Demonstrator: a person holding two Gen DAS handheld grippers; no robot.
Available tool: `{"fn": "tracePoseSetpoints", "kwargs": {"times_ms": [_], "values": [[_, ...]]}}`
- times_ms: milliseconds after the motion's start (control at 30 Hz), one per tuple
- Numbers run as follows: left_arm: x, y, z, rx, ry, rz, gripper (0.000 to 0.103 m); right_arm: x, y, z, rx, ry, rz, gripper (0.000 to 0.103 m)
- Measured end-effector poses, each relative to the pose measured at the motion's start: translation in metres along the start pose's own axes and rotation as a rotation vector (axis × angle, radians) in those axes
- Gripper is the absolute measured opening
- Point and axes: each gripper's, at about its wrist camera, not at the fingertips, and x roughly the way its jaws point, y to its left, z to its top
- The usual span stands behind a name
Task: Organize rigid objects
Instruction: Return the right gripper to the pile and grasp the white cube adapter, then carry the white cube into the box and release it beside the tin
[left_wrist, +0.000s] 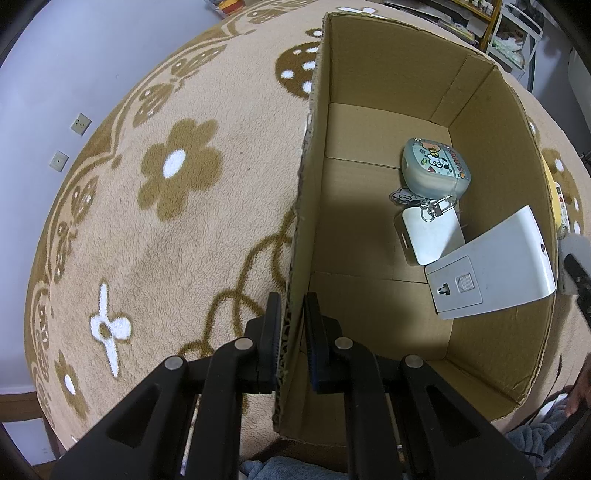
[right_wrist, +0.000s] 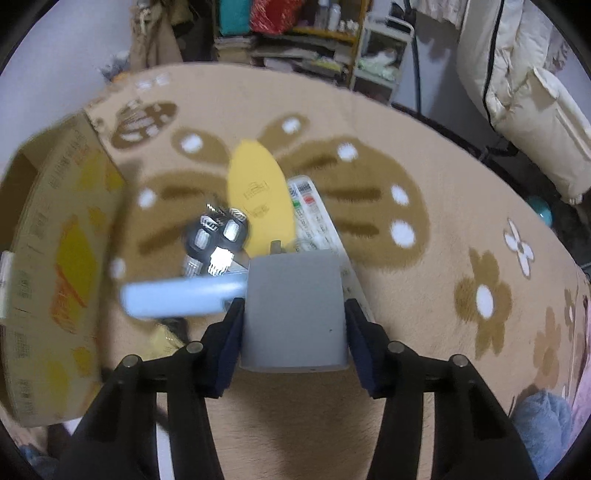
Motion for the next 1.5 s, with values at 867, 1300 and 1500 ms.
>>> {"fn": "tracePoseSetpoints", "kwargs": {"times_ms": [867, 1300, 1500], "values": [[0.003, 0.005, 0.001, -0.025, 0.004, -0.021, 0.011, -0.065, 0.156, 0.068, -0.202, -0.224, 0.399, 0.056], [0.003, 0.005, 0.001, -0.026, 0.005, -0.023, 0.011, -0.030, 0.164, 0.051, -0.216, -0.130, 0.384, 0.057], [0.003, 0.005, 0.001, -0.025, 0.004, -0.021, 0.011, -0.030, 0.154, 0.046, -0.169, -0.148, 0.388, 0.057]]}}
